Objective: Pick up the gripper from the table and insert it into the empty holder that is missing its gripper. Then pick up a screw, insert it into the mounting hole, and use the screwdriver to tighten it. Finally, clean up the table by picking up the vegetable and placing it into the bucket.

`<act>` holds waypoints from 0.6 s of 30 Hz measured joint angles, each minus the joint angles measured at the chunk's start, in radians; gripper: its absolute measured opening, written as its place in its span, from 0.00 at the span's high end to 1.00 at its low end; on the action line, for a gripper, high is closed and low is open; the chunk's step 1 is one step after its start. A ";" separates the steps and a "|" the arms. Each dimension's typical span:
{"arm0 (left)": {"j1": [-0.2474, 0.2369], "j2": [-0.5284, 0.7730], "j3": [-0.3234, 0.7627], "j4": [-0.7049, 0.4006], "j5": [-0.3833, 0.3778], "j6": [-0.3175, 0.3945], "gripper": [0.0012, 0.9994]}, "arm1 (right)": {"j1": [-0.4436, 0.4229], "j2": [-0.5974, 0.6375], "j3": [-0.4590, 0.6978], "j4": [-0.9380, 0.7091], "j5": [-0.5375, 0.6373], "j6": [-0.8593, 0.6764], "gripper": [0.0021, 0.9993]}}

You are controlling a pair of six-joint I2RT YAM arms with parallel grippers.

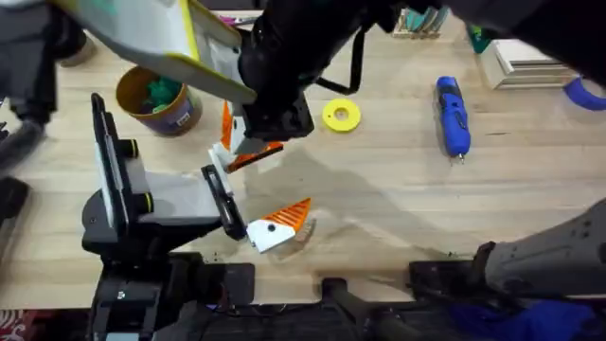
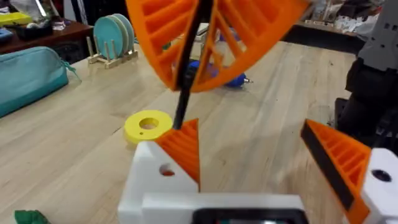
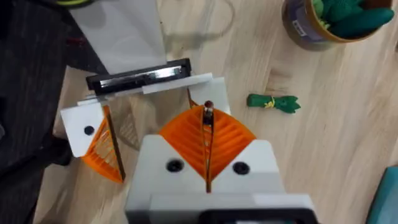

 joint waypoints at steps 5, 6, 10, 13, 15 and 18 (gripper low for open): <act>0.000 0.000 0.000 0.000 0.000 0.000 0.01 | 0.000 0.000 0.000 -0.001 0.000 0.000 1.00; 0.000 0.000 0.000 0.000 0.000 0.000 0.01 | 0.000 0.001 0.000 -0.001 0.000 0.000 1.00; 0.000 0.000 0.000 0.000 0.000 0.000 0.01 | 0.000 0.008 0.000 -0.002 0.000 0.000 1.00; 0.000 0.000 0.000 0.000 0.000 0.000 0.01 | 0.000 0.011 0.000 -0.002 0.000 0.000 1.00; 0.000 0.000 0.000 0.000 0.000 0.000 0.01 | 0.000 0.011 0.000 -0.002 0.000 0.000 1.00; 0.000 0.000 0.000 0.000 0.000 0.000 0.01 | 0.000 0.011 0.000 -0.005 0.000 0.000 1.00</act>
